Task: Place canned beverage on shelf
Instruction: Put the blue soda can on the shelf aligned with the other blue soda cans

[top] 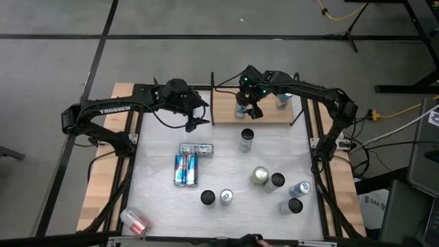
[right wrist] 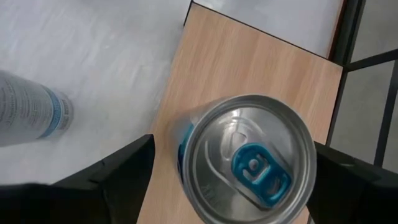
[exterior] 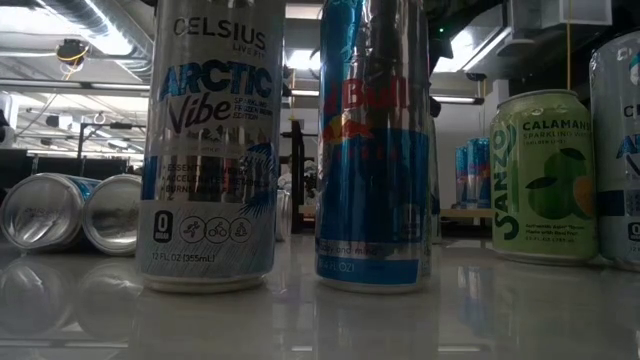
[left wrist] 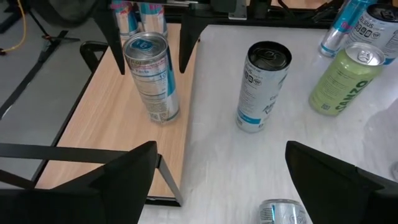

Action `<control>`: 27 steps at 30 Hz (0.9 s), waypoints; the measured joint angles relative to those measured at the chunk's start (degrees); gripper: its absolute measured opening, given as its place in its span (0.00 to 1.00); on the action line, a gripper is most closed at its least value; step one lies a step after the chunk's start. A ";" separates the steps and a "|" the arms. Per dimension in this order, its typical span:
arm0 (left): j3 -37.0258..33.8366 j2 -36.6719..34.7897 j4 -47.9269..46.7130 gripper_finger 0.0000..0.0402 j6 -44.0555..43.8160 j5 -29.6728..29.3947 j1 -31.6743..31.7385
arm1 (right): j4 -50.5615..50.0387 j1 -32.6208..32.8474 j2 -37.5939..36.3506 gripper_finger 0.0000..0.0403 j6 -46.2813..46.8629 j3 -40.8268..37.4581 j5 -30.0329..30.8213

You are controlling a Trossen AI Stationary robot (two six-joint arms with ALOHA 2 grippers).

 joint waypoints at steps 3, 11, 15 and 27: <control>0.00 0.00 0.04 0.86 0.00 0.00 0.00 | 0.05 0.00 0.00 0.81 0.06 0.00 0.01; 0.00 0.02 0.11 0.86 0.00 0.00 0.00 | 0.19 0.00 -0.01 0.61 2.03 0.02 -0.09; 0.00 0.02 0.11 0.86 0.00 0.00 0.00 | -0.01 0.00 -0.15 0.56 3.88 0.04 0.13; 0.02 0.02 0.12 0.86 0.24 -0.02 0.02 | -1.61 -6.55 -2.32 0.58 9.45 -0.09 3.73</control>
